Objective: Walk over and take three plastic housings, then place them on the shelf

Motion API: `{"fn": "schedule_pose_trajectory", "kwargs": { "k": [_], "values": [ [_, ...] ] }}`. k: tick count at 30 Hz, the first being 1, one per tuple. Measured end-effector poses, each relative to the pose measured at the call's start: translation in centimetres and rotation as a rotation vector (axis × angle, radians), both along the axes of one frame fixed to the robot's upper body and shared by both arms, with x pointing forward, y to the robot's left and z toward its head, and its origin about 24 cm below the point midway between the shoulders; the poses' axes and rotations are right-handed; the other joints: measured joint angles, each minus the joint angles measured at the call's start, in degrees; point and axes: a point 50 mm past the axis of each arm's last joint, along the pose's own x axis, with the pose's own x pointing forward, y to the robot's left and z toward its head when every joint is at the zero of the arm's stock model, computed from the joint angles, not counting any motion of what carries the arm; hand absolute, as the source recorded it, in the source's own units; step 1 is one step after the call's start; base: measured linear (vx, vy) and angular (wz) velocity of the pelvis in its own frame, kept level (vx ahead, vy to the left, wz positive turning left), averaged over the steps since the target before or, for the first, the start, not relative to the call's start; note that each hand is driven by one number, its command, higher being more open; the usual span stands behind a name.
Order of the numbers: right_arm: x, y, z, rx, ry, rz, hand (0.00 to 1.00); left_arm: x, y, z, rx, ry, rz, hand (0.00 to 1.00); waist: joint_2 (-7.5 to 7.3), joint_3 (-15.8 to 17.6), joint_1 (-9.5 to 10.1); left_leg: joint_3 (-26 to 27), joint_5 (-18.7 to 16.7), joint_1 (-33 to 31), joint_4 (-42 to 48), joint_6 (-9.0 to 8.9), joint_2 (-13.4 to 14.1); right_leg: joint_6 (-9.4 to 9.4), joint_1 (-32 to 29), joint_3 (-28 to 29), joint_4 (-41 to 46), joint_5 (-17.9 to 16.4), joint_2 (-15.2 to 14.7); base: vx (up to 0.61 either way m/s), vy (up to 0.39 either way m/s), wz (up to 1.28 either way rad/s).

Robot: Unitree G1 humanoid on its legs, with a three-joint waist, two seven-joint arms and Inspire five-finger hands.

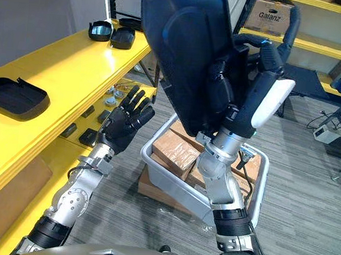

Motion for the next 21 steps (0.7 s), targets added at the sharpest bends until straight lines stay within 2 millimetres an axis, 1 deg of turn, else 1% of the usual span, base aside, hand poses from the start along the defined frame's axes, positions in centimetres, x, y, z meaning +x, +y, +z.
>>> {"fn": "schedule_pose_trajectory", "kwargs": {
  "k": [5,8,9,11,14,21],
  "values": [
    [-0.3,-0.6,0.1,0.025,-0.037,-0.028,0.00,0.0,0.1,-0.1,0.023,0.003,0.015,1.00,0.00,0.0,-0.99,0.2,0.0,0.0,-0.3,0.08,-0.2,0.27,0.0,0.1,0.0,0.2,-0.1,0.01,0.006,-0.02],
    [-0.4,-1.6,0.4,0.037,-0.051,-0.075,0.00,0.1,0.4,-0.1,0.071,0.002,0.050,1.00,0.00,0.0,-1.06,0.2,0.2,0.1,-0.6,0.13,-0.3,0.29,0.0,0.1,0.0,0.2,-0.2,-0.01,0.005,0.00],
    [-0.4,-2.2,0.5,0.045,-0.059,-0.100,0.00,0.3,0.9,-0.2,0.095,0.000,0.078,1.00,0.01,0.0,-1.06,0.2,0.4,0.1,-0.9,0.11,-0.3,0.29,-0.1,0.1,0.0,0.2,-0.2,0.00,0.000,0.00],
    [-0.5,-2.5,0.6,0.048,-0.062,-0.111,0.00,0.4,1.3,-0.5,0.093,0.003,0.095,1.00,0.04,0.0,-1.12,0.2,0.4,0.1,-0.9,0.11,-0.3,0.29,-0.1,0.1,0.0,0.2,-0.2,0.00,0.000,0.00],
    [-0.6,-3.0,0.7,0.056,-0.072,-0.138,0.00,0.4,2.1,-1.0,0.074,-0.012,0.083,1.00,0.05,0.0,-1.14,0.3,0.5,0.0,-0.9,0.11,-0.3,0.29,-0.4,0.2,0.0,0.2,-0.2,0.00,0.000,0.00],
    [-0.7,-3.3,0.8,0.065,-0.084,-0.155,0.00,0.1,2.1,-0.5,-0.059,-0.104,-0.001,1.00,0.12,0.1,-1.16,0.4,0.5,-0.2,-0.9,0.12,-0.3,0.36,-0.6,0.3,0.0,0.3,-0.2,0.00,0.000,0.00]
  ]
}}
